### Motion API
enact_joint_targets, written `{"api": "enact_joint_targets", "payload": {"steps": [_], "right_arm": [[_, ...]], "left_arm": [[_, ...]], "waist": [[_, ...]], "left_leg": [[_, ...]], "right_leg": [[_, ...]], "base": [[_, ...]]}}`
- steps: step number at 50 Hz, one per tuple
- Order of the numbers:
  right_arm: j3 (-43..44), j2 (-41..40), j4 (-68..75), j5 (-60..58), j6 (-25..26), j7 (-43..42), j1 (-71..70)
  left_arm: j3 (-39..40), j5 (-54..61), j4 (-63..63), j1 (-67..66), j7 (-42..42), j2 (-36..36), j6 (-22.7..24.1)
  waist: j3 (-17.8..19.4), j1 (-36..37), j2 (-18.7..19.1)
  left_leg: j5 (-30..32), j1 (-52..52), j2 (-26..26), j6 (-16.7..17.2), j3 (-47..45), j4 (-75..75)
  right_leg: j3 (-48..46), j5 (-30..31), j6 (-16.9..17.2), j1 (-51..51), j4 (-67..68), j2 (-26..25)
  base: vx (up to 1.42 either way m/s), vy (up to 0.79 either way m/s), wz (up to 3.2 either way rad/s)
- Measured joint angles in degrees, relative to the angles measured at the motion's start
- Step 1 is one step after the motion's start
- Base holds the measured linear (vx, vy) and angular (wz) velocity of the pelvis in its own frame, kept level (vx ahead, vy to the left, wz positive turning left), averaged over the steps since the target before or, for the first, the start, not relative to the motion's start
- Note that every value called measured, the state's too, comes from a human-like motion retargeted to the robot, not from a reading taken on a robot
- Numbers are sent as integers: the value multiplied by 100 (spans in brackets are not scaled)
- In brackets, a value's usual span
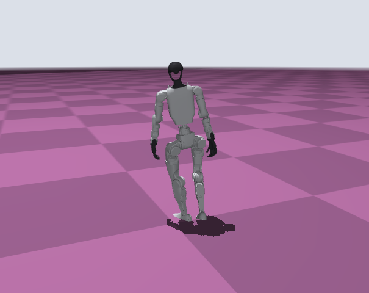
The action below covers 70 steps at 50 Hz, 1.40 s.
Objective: In place motions
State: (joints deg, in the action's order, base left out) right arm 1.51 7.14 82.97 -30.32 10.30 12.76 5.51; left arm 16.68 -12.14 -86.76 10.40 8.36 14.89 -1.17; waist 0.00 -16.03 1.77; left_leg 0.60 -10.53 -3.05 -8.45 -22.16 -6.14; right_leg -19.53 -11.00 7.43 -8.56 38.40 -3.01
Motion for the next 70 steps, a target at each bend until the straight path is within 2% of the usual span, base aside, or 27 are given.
{"api": "enact_joint_targets", "payload": {"steps": [3, 5, 7, 8, 10, 13, 19, 25, 30, 34, 38, 42, 47, 55, 61, 65, 67, 70], "right_arm": [[-155, -24, -222, -154, -85, -241, -111], [-241, -57, -342, -124, -124, -344, -217], [-296, -99, -424, 28, -146, -355, -326], [-304, -128, -447, 133, -152, -328, -376], [-255, -177, -490, 346, -156, -236, -444], [-272, -223, -585, 611, -154, -80, -556], [-534, -292, -794, 628, -257, -21, -617], [-526, -207, -583, 452, -281, -27, -554], [-388, -59, -81, 318, -161, -108, -542], [-244, 78, 339, 361, 16, -246, -457], [-136, 180, 571, 411, 89, -313, -325], [-29, 210, 652, 478, 122, -378, -236], [56, 170, 609, 748, 67, -376, -186], [-248, 18, 212, 421, 50, -427, -291], [-616, -88, -194, -45, -22, -397, -404], [-721, -121, -247, -238, -84, -297, -387], [-735, -99, -139, -300, -127, -204, -343], [-526, -53, 84, -308, -112, -41, -309]], "left_arm": [[22, -23, -49, -83, 6, 5, 1], [72, -127, -110, -180, -6, 17, -8], [145, -268, -224, -300, -34, 12, -21], [167, -337, -311, -353, -48, 12, -32], [177, -450, -483, -465, -111, -56, -74], [268, -466, -617, -688, -200, -202, -83], [461, -459, -654, -1088, -132, -301, -112], [526, -299, -572, -1194, -107, -427, -131], [511, -203, -402, -1122, -94, -543, -120], [463, -121, -315, -1103, -72, -637, -70], [463, -128, -291, -1237, -65, -680, -33], [524, -96, -530, -1228, -112, -680, -87], [438, -24, -601, -1123, -81, -642, -146], [532, 47, -509, -1112, 44, -623, -167], [601, 39, -570, -1075, 31, -553, -207], [560, -28, -624, -1072, 0, -492, -229], [595, -99, -639, -1123, -12, -479, -240], [572, -75, -672, -1155, -65, -570, -260]], "waist": [[-8, -151, -106], [-10, -281, -208], [-77, -258, -316], [-131, -161, -306], [-213, -326, -173], [-269, -69, -114], [-348, -278, 16], [-363, -56, -67], [-415, 291, -179], [-341, 619, -222], [-459, 678, -142], [-611, 349, 11], [-516, 409, 2], [-459, -184, 109], [-422, -685, 223], [-391, -908, 130], [-557, -311, -76], [-680, 303, -150]], "left_leg": [[-23, 122, 224, -16, -5, 84], [-46, 238, 401, -48, -12, 130], [-91, 358, 556, -53, -178, 200], [-126, 391, 545, -37, -294, 231], [-142, 388, 527, -28, -135, 277], [-191, 513, 540, -18, -397, 434], [-213, 657, 539, 52, -453, 568], [-420, 735, 550, 235, -477, 267], [-293, 413, 565, 278, 104, -333], [-235, 418, 796, 183, 1274, -378], [-383, 529, 844, 28, 1276, -74], [-274, 609, 784, 16, 1194, 257], [-244, 717, 808, -28, 1087, 350], [-160, 616, 904, -134, 1564, 359], [-73, 372, 882, -157, 1859, 337], [-58, 438, 1001, -158, 2051, 311], [-134, 538, 1106, -163, 1493, 387], [-174, 624, 1127, -149, 1136, 469]], "right_leg": [[330, -186, -17, -5, -1145, -81], [641, 21, -436, 38, -1923, -11], [1319, 236, -411, 131, -2336, -123], [1378, 132, -434, 147, -2332, -162], [215, 219, -520, 212, -2457, 200], [407, 279, -672, 352, -2693, 13], [564, 277, -739, 418, -2855, -74], [774, 257, -805, 472, -2954, -41], [1007, 299, -842, 410, -2986, 101], [1215, 410, -889, 587, -3154, 97], [1298, 472, -903, 692, -3306, 42], [1103, 453, -883, 676, -3364, 1], [1114, 439, -856, 700, -3275, 33], [608, 412, -892, 452, -2928, 21], [-365, 337, -596, 224, -2583, 4], [-688, 313, -798, 408, -2891, 69], [-332, 278, -1000, 580, -3173, 16], [15, 405, -1004, 692, -3402, 50]], "base": [[4, -1, 21], [7, -2, 4], [10, -2, -56], [11, -1, -52], [10, -2, 6], [4, -2, -61], [4, -6, -9], [1, -5, -1], [0, 1, -27], [5, 4, -62], [13, 4, -39], [8, 5, 29], [3, 6, -4], [0, 7, 44], [-6, 3, 40], [0, 0, 27], [11, 1, -164], [7, 2, -122]]}}
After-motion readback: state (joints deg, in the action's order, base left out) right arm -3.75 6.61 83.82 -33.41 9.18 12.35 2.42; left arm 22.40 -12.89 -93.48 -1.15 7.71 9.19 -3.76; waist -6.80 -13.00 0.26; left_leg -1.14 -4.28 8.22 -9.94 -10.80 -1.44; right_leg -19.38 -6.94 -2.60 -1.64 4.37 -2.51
